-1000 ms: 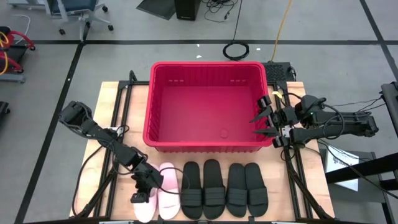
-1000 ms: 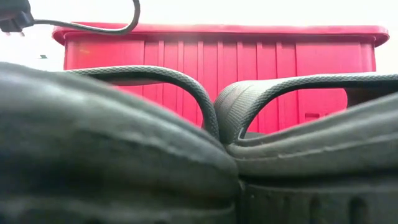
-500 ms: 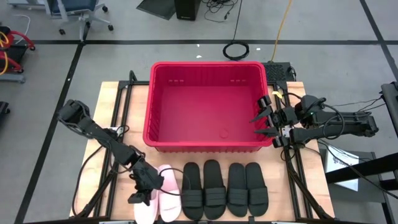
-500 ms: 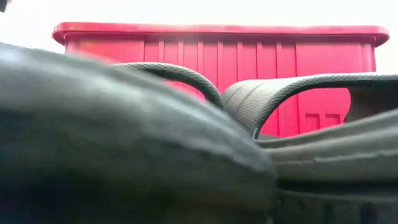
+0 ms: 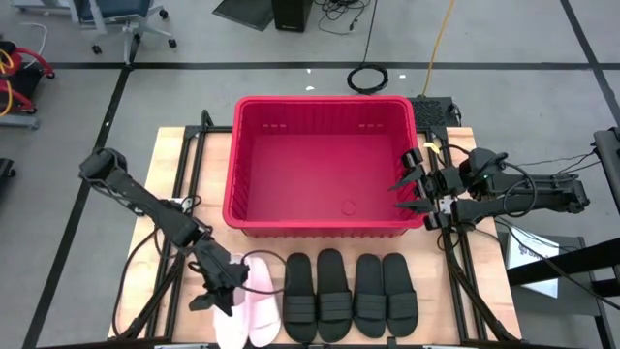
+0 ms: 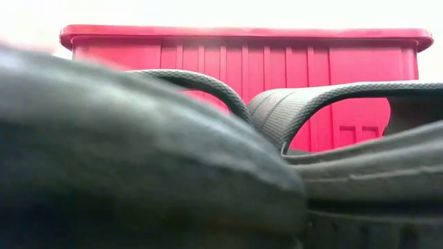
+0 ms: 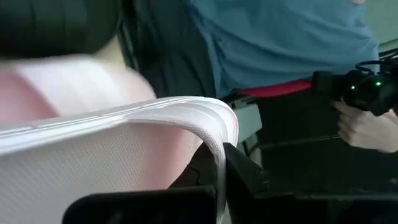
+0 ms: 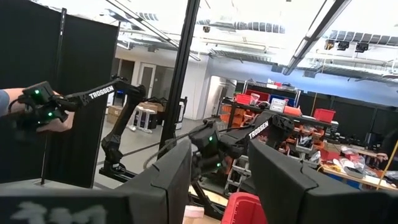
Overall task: Pick and place slides into bin
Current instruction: Put the pink slide into the red bin
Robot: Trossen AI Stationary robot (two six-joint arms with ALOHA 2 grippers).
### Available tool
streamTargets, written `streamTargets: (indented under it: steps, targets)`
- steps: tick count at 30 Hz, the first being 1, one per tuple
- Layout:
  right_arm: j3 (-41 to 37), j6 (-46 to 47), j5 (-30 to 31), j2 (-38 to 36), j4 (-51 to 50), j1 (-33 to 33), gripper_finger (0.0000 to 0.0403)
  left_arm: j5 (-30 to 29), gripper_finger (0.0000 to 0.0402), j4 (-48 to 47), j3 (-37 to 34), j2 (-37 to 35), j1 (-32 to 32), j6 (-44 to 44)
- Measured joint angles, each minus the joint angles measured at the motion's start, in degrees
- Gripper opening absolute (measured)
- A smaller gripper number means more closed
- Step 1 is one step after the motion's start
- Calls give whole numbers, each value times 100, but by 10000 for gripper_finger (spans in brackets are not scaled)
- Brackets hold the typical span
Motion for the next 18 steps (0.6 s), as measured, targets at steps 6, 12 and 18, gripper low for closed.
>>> streamTargets:
  steps: [6,12,18]
  targets:
    - [0,0,7,-1,34,0,150,-339,3,35,305,-235,163,939]
    - [0,-2,7,51,104,0,150,-597,4,-4,824,-312,403,2396]
    - [0,-1,0,176,99,0,150,-1195,5,-949,1552,-310,692,3586]
